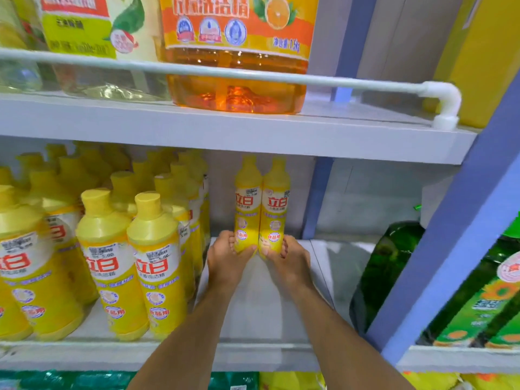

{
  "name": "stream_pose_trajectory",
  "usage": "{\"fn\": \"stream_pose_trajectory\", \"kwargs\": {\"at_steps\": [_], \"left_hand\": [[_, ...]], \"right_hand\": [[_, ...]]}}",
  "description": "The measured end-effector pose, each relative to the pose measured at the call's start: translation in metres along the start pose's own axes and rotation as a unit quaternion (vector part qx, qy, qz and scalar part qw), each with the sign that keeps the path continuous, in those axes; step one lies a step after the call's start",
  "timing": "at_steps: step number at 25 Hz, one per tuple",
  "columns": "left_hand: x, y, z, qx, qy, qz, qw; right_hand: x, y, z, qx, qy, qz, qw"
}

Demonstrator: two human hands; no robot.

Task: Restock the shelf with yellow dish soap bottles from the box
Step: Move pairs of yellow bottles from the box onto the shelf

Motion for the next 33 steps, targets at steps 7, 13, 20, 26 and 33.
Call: {"fn": "stream_pose_trajectory", "kwargs": {"at_steps": [7,13,20,26,33], "left_hand": [[0.007,0.006,0.017,-0.021,0.004,-0.034,0.999],[0.01,0.008,0.027,-0.029,0.008,-0.036,0.999],[0.012,0.011,0.027,-0.022,0.014,-0.019,0.999],[0.009,0.01,0.026,-0.026,-0.007,-0.017,0.999],[0.007,0.007,0.025,-0.016,-0.008,-0.009,1.0]], "right_hand": [[0.006,-0.005,0.017,0.019,-0.01,0.037,0.999],[0.018,-0.015,0.033,0.014,0.014,0.064,0.998],[0.013,-0.007,0.026,-0.013,0.005,0.039,0.999],[0.008,-0.007,0.028,-0.013,-0.02,0.011,1.0],[0.004,0.002,0.024,-0.025,-0.016,-0.002,1.0]]}}
Point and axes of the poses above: each hand's wrist, its own z-axis towards the middle knuckle, its own x-axis out of the palm, y = z × x, the point moved 10 cm from there along z, towards the middle knuckle, and after that the axes turned 5 degrees about x, right-handed, at the moved point
